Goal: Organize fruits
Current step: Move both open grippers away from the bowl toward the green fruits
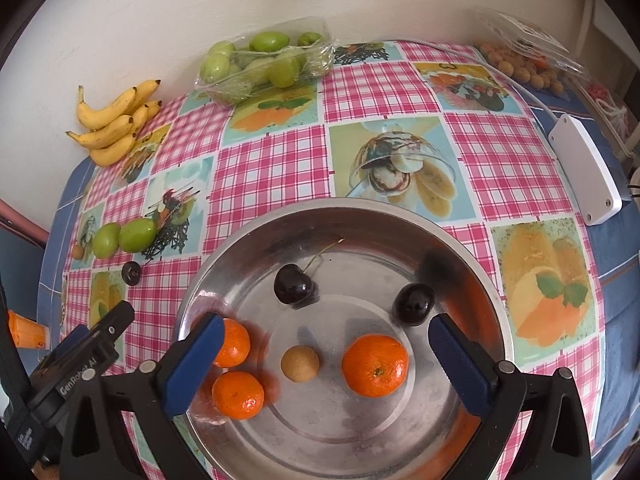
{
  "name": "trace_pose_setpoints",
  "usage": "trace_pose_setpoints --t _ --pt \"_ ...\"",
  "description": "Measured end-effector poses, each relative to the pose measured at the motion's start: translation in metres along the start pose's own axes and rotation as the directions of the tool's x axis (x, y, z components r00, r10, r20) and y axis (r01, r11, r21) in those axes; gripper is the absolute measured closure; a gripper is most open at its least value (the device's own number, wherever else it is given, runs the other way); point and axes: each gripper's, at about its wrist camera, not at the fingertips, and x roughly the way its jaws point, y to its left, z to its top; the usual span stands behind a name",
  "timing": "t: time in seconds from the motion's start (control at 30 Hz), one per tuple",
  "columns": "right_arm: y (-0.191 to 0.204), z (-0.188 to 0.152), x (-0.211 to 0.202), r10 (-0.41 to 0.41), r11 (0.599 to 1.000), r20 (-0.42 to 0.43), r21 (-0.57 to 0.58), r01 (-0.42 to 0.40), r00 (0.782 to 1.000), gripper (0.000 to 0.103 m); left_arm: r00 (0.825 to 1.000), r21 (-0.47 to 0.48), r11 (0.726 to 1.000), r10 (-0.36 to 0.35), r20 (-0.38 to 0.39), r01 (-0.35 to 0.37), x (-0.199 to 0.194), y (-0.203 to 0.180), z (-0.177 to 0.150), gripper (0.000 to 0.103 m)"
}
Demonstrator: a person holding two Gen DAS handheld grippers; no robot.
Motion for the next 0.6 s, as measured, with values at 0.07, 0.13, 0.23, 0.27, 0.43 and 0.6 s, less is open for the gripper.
trace_pose_setpoints --t 0.07,0.13,0.23,0.27,0.43,0.6 --pt "0.001 0.0 -0.001 0.008 1.0 0.005 0.005 -0.008 1.0 0.0 0.999 -0.028 0.999 0.043 0.003 -0.043 -0.002 0.007 0.003 0.005" --pt "0.005 0.0 -0.001 0.015 1.0 0.013 0.007 -0.015 1.0 0.0 0.998 -0.052 0.997 0.055 0.007 -0.054 -0.003 0.014 0.005 0.005" --pt "0.014 -0.001 -0.001 0.025 1.0 0.012 -0.005 -0.025 1.0 0.0 0.998 -0.083 0.995 0.057 0.003 -0.057 -0.004 0.024 0.008 0.005" --pt "0.018 -0.001 -0.001 0.033 0.999 0.012 -0.012 -0.033 0.999 0.0 0.999 -0.089 0.995 0.049 -0.001 -0.049 -0.004 0.027 0.008 0.005" --pt "0.045 -0.004 -0.002 0.069 0.996 0.016 -0.064 -0.067 0.998 0.0 0.997 -0.142 0.989 -0.048 -0.055 0.04 0.001 0.044 0.014 0.005" --pt "0.071 -0.009 0.0 0.091 0.988 0.002 -0.123 -0.09 0.996 0.0 0.994 -0.189 0.982 -0.024 -0.108 0.003 0.01 0.066 0.015 0.005"
